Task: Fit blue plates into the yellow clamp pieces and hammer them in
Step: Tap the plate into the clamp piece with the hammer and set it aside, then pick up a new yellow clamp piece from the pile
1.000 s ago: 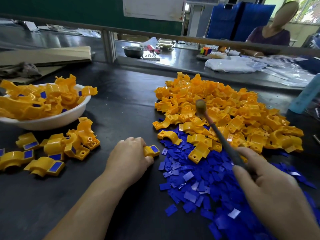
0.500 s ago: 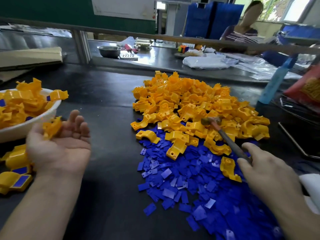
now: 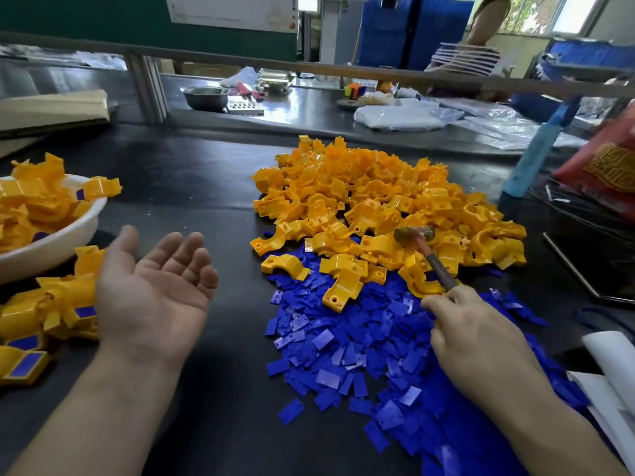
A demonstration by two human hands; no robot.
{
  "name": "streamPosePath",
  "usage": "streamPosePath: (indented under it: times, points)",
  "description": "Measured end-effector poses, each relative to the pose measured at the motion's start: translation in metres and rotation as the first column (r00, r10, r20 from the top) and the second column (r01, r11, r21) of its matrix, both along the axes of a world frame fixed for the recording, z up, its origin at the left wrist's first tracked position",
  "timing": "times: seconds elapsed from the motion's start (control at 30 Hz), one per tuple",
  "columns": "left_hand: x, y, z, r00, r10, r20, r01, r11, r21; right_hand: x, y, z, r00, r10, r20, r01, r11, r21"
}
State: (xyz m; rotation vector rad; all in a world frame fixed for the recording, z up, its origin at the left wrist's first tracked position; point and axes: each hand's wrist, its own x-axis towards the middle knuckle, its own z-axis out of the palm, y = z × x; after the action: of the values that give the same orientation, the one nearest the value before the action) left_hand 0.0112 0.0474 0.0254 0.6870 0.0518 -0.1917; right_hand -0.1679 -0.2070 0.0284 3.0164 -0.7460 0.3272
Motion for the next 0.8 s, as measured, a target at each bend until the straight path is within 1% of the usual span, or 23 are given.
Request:
streamPosePath:
  times: [0.03,0.1,0.17,0.23,0.3,0.33,0.37,0.4,0.43,0.47,0.5,0.53,0.57,0.6,0.63,0.67,0.7,0.73,0.77,0.8]
  points:
    - [-0.001,-0.003,-0.002,0.999,-0.039,0.033,0.037,0.997,0.061,-0.001,0.000,0.000,1.000,-0.004,0.024,0.004,1.000,0.020]
    - [-0.010,-0.011,0.000,0.994,-0.100,0.054,0.090,0.983,0.158,-0.001,-0.002,0.000,0.996,0.000,0.085,-0.004,0.998,0.056]
    - [-0.014,-0.018,0.002,0.985,-0.165,0.056,0.147,0.958,0.246,-0.002,-0.002,0.002,0.978,0.025,0.205,-0.049,0.992,0.113]
    - [-0.022,-0.027,0.005,0.959,-0.277,0.063,0.238,0.904,0.354,-0.003,0.004,0.009,0.927,0.054,0.372,-0.143,0.965,0.218]
    - [-0.031,-0.038,0.001,0.900,-0.432,0.062,0.360,0.817,0.451,-0.004,0.015,0.014,0.863,0.048,0.503,-0.263,0.893,0.366]
    - [-0.037,-0.042,-0.001,0.861,-0.505,0.061,0.412,0.761,0.501,-0.004,0.021,0.016,0.834,0.022,0.551,-0.328,0.822,0.465]
    - [-0.043,-0.046,-0.005,0.815,-0.576,0.061,0.461,0.710,0.532,-0.004,0.028,0.017,0.805,-0.016,0.592,-0.404,0.717,0.568]
    - [-0.050,-0.049,-0.008,0.764,-0.643,0.056,0.513,0.657,0.552,-0.004,0.035,0.018,0.781,-0.055,0.622,-0.479,0.587,0.653]
    - [-0.057,-0.053,-0.011,0.710,-0.702,0.049,0.562,0.607,0.561,-0.003,0.041,0.018,0.763,-0.094,0.639,-0.539,0.452,0.710]
    - [-0.062,-0.055,-0.013,0.666,-0.745,0.045,0.600,0.570,0.562,-0.003,0.046,0.018,0.756,-0.124,0.643,-0.575,0.341,0.743]
    - [-0.066,-0.057,-0.015,0.632,-0.773,0.045,0.628,0.546,0.555,-0.002,0.051,0.019,0.759,-0.150,0.634,-0.588,0.262,0.765]
    - [-0.069,-0.059,-0.016,0.621,-0.783,0.043,0.646,0.542,0.538,-0.001,0.053,0.019,0.769,-0.160,0.619,-0.585,0.216,0.782]
    - [-0.071,-0.060,-0.017,0.636,-0.771,0.040,0.646,0.559,0.519,-0.001,0.055,0.018,0.785,-0.150,0.601,-0.570,0.208,0.795]
    - [-0.071,-0.060,-0.018,0.663,-0.748,0.036,0.632,0.585,0.509,0.000,0.055,0.016,0.804,-0.116,0.583,-0.543,0.258,0.800]
    - [-0.070,-0.061,-0.018,0.692,-0.721,0.034,0.606,0.605,0.516,-0.001,0.055,0.015,0.822,-0.058,0.567,-0.508,0.377,0.775]
    - [-0.070,-0.061,-0.018,0.720,-0.694,0.029,0.575,0.619,0.534,-0.002,0.053,0.014,0.837,0.014,0.547,-0.463,0.553,0.693]
    - [-0.068,-0.061,-0.017,0.748,-0.663,0.021,0.549,0.637,0.542,-0.003,0.050,0.015,0.861,0.096,0.500,-0.402,0.732,0.550]
    - [-0.066,-0.060,-0.016,0.780,-0.626,0.012,0.522,0.661,0.540,-0.004,0.045,0.014,0.892,0.169,0.420,-0.341,0.861,0.378]
    - [-0.063,-0.060,-0.014,0.812,-0.583,0.002,0.495,0.692,0.526,-0.005,0.040,0.013,0.932,0.198,0.304,-0.279,0.927,0.251]
    - [-0.059,-0.059,-0.013,0.842,-0.540,-0.012,0.473,0.725,0.501,-0.005,0.035,0.013,0.970,0.172,0.173,-0.202,0.963,0.177]
